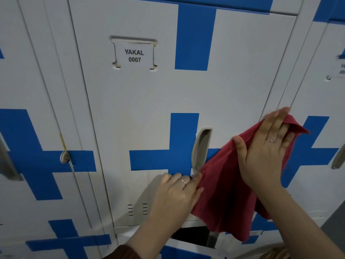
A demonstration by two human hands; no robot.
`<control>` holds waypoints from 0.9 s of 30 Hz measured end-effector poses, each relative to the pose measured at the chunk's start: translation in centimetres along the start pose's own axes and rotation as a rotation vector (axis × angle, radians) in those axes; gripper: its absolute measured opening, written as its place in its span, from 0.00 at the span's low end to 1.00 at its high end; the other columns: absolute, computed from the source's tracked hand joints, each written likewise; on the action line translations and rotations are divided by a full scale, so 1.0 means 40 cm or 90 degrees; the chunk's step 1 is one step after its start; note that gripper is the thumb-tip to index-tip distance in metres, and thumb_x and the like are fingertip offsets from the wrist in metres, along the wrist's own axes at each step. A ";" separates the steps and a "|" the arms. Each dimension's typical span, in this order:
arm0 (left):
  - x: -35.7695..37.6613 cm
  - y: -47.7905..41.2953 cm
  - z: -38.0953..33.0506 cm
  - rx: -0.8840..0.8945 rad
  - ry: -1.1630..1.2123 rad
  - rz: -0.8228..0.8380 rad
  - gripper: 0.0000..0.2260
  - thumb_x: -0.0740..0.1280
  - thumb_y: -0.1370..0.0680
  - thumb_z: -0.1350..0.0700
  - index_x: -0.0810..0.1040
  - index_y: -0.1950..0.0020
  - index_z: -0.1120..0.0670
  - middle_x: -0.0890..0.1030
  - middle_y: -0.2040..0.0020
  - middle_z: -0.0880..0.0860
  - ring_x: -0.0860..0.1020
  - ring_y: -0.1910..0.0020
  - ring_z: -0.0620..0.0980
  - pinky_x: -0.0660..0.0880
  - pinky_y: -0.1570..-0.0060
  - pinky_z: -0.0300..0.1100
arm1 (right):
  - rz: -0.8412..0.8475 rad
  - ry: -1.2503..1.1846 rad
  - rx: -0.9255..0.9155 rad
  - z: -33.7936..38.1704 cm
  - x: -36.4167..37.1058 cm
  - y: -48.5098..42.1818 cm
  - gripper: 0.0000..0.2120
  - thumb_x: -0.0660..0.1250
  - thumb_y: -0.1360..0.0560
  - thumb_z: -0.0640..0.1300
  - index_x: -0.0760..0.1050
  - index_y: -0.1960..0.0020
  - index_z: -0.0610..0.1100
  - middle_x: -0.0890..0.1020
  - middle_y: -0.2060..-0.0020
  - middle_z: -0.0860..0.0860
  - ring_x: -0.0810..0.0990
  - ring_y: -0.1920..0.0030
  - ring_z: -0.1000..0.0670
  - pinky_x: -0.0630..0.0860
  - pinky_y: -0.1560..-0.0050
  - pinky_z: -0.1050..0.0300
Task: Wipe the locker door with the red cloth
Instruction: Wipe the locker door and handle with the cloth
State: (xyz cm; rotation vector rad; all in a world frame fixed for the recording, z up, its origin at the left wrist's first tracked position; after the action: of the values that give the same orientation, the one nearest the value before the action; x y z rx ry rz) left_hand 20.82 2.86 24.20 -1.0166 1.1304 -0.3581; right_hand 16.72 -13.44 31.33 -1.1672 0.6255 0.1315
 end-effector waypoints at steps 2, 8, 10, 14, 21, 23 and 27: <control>-0.014 0.023 0.016 0.042 0.052 0.023 0.15 0.60 0.23 0.47 0.83 0.51 0.53 0.77 0.67 0.47 0.70 0.66 0.44 0.62 0.61 0.36 | 0.013 0.046 -0.006 0.006 0.009 0.023 0.38 0.45 0.24 0.63 0.34 0.27 0.40 0.40 0.27 0.40 0.37 0.28 0.44 0.31 0.31 0.46; -0.186 -0.017 0.205 0.024 0.060 -0.133 0.11 0.59 0.21 0.52 0.73 0.41 0.55 0.75 0.63 0.53 0.69 0.63 0.47 0.67 0.65 0.42 | 0.006 0.057 -0.019 0.057 0.022 0.035 0.37 0.44 0.24 0.63 0.33 0.27 0.41 0.40 0.27 0.43 0.35 0.28 0.47 0.27 0.32 0.48; -0.263 -0.045 0.266 0.001 -0.017 -0.215 0.12 0.58 0.21 0.55 0.73 0.40 0.59 0.75 0.60 0.59 0.69 0.60 0.51 0.64 0.59 0.40 | -0.009 0.039 -0.027 0.084 0.012 0.014 0.37 0.44 0.24 0.63 0.33 0.28 0.42 0.40 0.27 0.43 0.34 0.28 0.48 0.28 0.32 0.48; -0.366 -0.087 0.333 -0.006 -0.116 -0.334 0.17 0.59 0.22 0.59 0.69 0.35 0.66 0.68 0.42 0.62 0.66 0.38 0.49 0.65 0.45 0.47 | -0.038 -0.016 -0.035 0.122 -0.009 -0.028 0.37 0.46 0.24 0.63 0.35 0.27 0.42 0.41 0.27 0.42 0.33 0.29 0.51 0.28 0.32 0.50; -0.394 -0.167 0.381 -0.083 -0.169 -0.225 0.27 0.51 0.20 0.53 0.50 0.26 0.66 0.52 0.26 0.65 0.40 0.26 0.48 0.40 0.27 0.47 | 0.049 0.022 -0.053 0.084 0.070 0.114 0.35 0.40 0.23 0.63 0.35 0.27 0.43 0.45 0.27 0.44 0.51 0.30 0.40 0.35 0.30 0.48; -0.379 -0.177 0.388 -0.103 -0.183 -0.192 0.28 0.50 0.20 0.51 0.47 0.26 0.65 0.51 0.26 0.66 0.39 0.26 0.49 0.37 0.27 0.46 | 0.062 0.018 -0.050 0.073 0.092 0.128 0.35 0.40 0.24 0.64 0.34 0.27 0.43 0.46 0.27 0.44 0.50 0.30 0.40 0.36 0.31 0.45; -0.379 -0.177 0.384 -0.105 -0.197 -0.172 0.29 0.49 0.21 0.49 0.47 0.26 0.65 0.50 0.25 0.66 0.42 0.26 0.53 0.35 0.28 0.44 | 0.000 0.000 -0.030 0.099 0.033 0.050 0.34 0.41 0.23 0.62 0.33 0.27 0.44 0.41 0.27 0.48 0.45 0.28 0.44 0.29 0.32 0.49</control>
State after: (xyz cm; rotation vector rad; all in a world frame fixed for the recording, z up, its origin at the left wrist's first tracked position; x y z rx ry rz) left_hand 29.37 17.13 39.62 -1.3266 0.7534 -0.3124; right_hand 18.52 -9.38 29.99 -1.2125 0.6257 0.1464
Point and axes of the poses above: each hand's wrist, its own y-axis away from the middle knuckle, its own x-axis out of the palm, z = x × y, the point moved 10 cm from there along -y, towards the middle knuckle
